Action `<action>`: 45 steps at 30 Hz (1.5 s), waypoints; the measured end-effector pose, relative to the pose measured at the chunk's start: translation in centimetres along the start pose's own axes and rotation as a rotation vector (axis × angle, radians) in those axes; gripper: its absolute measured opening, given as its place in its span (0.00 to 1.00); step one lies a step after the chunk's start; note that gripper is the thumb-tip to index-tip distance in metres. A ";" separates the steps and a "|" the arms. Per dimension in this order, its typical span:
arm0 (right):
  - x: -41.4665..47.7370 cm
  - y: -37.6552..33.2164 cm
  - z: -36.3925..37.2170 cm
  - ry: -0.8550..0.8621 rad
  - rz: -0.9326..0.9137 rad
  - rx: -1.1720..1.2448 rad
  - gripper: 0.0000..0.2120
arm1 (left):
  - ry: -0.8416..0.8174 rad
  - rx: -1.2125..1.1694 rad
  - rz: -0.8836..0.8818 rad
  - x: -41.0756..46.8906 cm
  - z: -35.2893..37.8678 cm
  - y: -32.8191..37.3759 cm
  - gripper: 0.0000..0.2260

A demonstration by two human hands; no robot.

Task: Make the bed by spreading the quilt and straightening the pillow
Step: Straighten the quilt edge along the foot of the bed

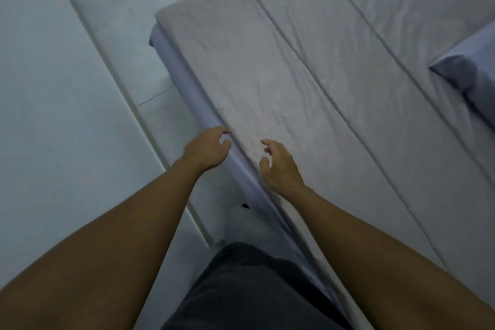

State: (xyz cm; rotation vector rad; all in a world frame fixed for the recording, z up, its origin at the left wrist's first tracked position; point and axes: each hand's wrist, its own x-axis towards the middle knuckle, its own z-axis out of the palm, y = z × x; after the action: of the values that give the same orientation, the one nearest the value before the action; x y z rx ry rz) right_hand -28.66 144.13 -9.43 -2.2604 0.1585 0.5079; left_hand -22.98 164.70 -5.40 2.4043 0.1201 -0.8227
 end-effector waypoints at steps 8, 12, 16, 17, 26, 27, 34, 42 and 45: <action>9.3 -6.4 2.7 -0.020 -0.087 -0.030 0.14 | 0.068 -0.150 -0.052 5.1 -7.7 -3.8 0.18; 15.3 -9.2 3.6 -0.042 -0.051 -0.020 0.13 | 0.064 -0.061 -0.074 10.2 -12.5 -5.4 0.16; 20.2 -11.7 4.3 -0.069 -0.030 -0.027 0.12 | 0.048 0.021 -0.080 14.9 -17.2 -6.9 0.17; 21.2 -12.3 4.4 -0.073 -0.036 -0.031 0.12 | 0.053 0.024 -0.083 16.0 -18.3 -7.2 0.17; 29.1 -14.0 7.9 -0.037 -0.022 -0.040 0.13 | 0.062 -0.067 -0.138 28.1 -23.4 -10.4 0.16; 29.9 -14.0 8.6 -0.027 -0.011 -0.052 0.14 | 0.073 -0.083 -0.148 29.6 -23.6 -10.8 0.16; 35.1 -14.4 12.7 0.014 0.151 -0.208 0.26 | 0.124 -0.110 -0.253 39.1 -23.2 -13.8 0.19; 39.5 -14.9 15.2 0.062 0.117 -0.115 0.09 | 0.188 -0.259 -0.215 45.4 -23.8 -16.0 0.14; 40.5 -15.5 15.2 0.023 0.029 -0.054 0.08 | 0.247 -0.183 -0.178 45.2 -25.0 -17.5 0.14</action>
State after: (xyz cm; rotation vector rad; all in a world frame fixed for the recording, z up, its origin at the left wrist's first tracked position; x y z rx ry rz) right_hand 7.78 167.67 -24.47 -2.3202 0.1918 0.5073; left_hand 22.06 188.53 -24.77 2.3341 0.4917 -0.5606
